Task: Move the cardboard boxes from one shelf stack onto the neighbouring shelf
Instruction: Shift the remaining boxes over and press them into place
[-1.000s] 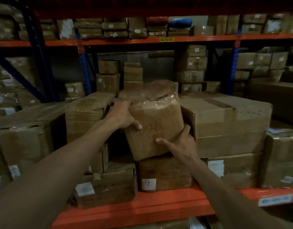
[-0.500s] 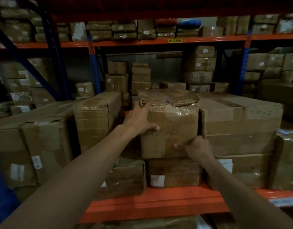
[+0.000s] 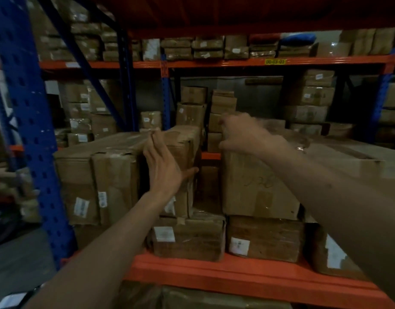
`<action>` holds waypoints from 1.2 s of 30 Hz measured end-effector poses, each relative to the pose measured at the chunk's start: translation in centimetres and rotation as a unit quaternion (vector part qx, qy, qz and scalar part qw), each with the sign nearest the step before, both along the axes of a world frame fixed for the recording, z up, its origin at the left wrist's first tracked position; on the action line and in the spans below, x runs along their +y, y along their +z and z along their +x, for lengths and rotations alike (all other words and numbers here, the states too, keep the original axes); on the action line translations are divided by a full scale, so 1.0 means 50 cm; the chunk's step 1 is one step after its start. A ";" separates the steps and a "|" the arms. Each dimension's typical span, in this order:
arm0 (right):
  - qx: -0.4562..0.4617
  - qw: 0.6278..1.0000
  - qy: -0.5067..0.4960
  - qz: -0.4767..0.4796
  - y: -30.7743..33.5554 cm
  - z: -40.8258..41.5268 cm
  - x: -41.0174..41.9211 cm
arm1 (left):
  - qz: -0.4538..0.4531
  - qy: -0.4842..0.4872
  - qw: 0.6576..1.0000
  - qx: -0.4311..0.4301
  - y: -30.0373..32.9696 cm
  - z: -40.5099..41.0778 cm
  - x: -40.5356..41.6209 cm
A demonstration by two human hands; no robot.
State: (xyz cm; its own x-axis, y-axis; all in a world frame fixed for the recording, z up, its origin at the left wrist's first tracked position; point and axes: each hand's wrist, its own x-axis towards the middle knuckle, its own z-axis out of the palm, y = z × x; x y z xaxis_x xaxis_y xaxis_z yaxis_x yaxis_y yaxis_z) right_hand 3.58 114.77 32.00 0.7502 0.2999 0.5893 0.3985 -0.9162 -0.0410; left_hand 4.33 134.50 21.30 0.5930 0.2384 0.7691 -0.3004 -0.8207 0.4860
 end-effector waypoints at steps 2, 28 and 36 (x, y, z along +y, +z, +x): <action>-0.025 0.998 0.030 -0.058 0.003 0.010 0.075 | -0.063 0.020 0.997 0.029 -0.040 -0.001 0.004; 0.020 0.995 -0.006 -0.099 -0.177 0.062 0.092 | 0.367 0.155 0.891 0.219 -0.053 0.024 0.096; 0.053 0.989 -0.086 -0.104 -0.375 0.056 0.096 | 0.509 0.201 0.811 0.205 -0.159 0.015 0.082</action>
State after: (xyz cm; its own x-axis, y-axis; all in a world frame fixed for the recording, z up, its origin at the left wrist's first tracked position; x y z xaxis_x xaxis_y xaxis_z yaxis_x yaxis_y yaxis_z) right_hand 6.39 119.56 13.23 0.8551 0.2694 0.4430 0.2399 -0.9630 0.1225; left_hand 5.10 138.60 13.36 0.8808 -0.1590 0.4461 0.1066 -0.8512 -0.5139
